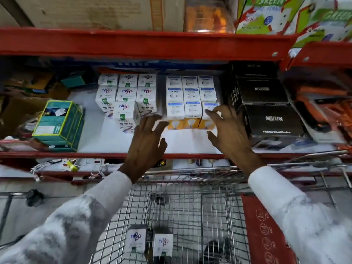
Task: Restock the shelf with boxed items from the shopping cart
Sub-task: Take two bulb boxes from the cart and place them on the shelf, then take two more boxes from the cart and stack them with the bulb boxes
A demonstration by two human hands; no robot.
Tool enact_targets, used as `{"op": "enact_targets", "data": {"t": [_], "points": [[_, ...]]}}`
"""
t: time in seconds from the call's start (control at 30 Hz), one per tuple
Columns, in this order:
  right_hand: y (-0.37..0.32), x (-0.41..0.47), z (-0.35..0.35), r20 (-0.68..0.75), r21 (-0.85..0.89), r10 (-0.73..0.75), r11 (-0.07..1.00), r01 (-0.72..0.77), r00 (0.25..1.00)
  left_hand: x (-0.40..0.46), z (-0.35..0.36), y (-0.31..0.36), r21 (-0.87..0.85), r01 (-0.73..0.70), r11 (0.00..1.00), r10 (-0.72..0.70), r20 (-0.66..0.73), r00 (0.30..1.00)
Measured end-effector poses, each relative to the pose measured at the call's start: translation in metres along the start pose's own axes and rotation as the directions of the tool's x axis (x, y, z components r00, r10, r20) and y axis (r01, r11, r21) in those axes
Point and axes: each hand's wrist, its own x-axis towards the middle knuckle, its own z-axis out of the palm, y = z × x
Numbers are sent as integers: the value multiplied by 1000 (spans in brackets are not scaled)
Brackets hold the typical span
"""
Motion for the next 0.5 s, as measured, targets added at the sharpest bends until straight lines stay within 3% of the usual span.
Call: {"op": "enact_targets", "data": {"t": [0.1, 0.2, 0.3, 0.37, 0.43, 0.5], "points": [[-26, -58, 7, -90, 98, -75, 992, 84, 993, -73, -4, -15, -54, -29, 998, 30, 3, 1000], [-58, -125, 35, -8, 125, -98, 987, 98, 995, -150, 7, -26, -47, 1, 999, 11, 258, 966], [-97, -186, 75, 270, 194, -144, 977, 93, 952, -212, 25, -35, 19, 58, 998, -57, 628, 776], [-116, -213, 101, 497, 241, -193, 967, 80, 846, -235, 39, -38, 69, 34, 997, -74, 753, 654], [-132, -232, 123, 689, 220, -217, 972, 86, 692, -249, 52, -39, 93, 14, 996, -83, 803, 590], [-145, -245, 141, 783, 180, -204, 979, 99, 588, -259, 64, -40, 137, -13, 990, -108, 829, 549]]}}
